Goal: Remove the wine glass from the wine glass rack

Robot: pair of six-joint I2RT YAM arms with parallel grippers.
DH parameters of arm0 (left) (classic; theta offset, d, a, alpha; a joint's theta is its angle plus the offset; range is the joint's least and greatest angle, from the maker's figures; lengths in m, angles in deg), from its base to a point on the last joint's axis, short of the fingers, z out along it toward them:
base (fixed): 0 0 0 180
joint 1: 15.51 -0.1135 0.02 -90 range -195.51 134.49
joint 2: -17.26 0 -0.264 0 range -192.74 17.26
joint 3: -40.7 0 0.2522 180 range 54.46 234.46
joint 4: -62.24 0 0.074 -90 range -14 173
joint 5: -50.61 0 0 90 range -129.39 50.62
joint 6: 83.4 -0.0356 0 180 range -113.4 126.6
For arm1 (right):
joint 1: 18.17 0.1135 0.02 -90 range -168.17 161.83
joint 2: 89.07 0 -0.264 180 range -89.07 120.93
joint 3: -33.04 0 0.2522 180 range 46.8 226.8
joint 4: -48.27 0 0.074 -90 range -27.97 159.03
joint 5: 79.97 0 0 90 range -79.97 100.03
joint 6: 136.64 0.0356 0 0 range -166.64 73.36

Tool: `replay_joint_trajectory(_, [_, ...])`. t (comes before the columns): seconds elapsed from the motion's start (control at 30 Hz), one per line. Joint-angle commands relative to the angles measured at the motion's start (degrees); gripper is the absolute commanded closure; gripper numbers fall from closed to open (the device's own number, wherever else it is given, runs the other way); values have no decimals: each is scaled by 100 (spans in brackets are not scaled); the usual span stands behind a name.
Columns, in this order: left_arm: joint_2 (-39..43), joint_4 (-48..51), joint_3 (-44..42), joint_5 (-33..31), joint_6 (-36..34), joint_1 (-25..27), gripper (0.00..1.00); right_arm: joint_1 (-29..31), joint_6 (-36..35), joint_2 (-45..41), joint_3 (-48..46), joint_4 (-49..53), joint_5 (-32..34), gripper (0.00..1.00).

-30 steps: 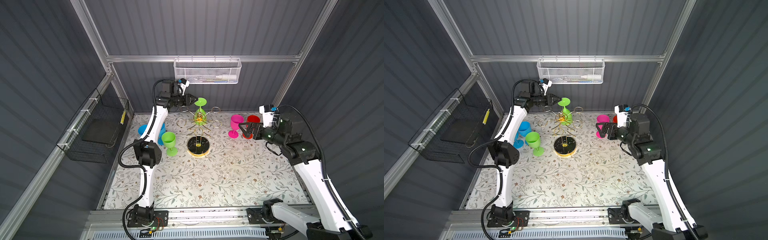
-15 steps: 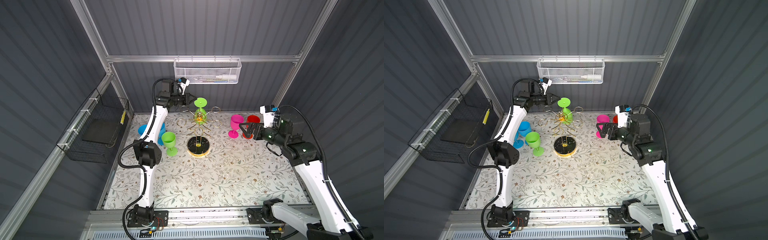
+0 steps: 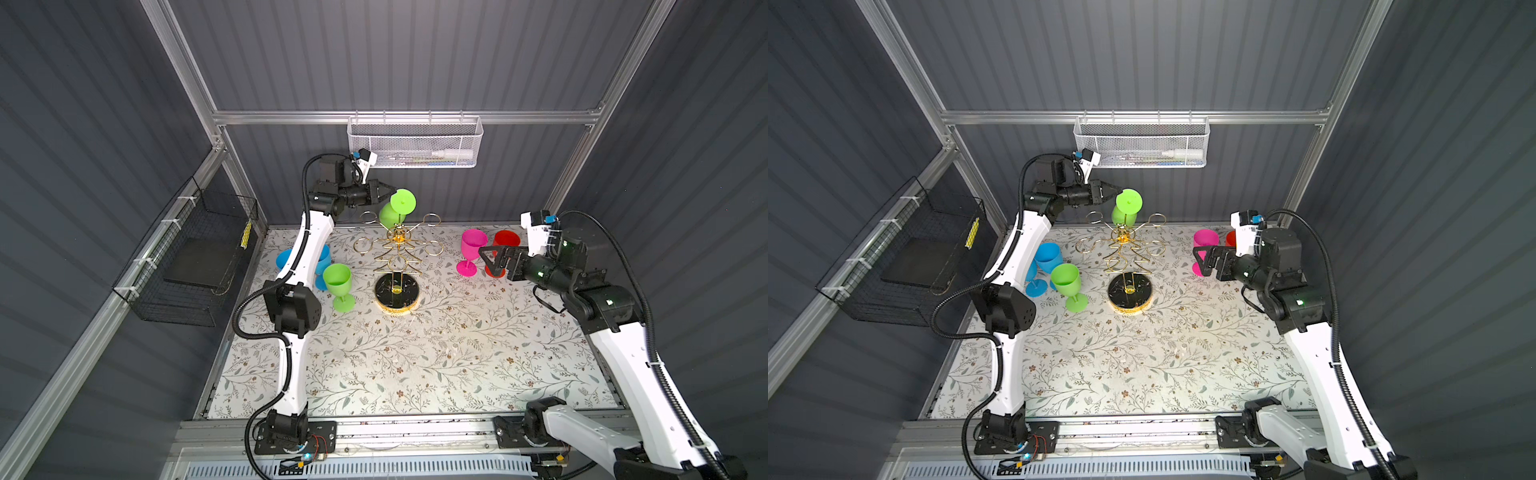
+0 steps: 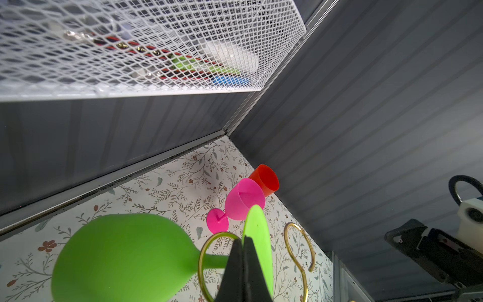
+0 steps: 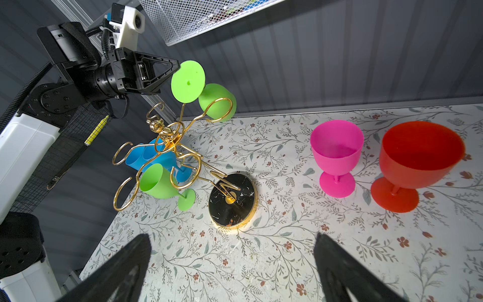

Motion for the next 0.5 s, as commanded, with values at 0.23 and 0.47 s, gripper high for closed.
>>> replay_joint_trajectory(0.23, [397, -743, -177, 479, 732, -71, 100, 12, -64, -113, -108, 4, 18, 1])
replay_joint_trajectory(0.47, [551, -1105, -222, 670, 1085, -90, 100, 12, -98, -102, -66, -6, 23, 1])
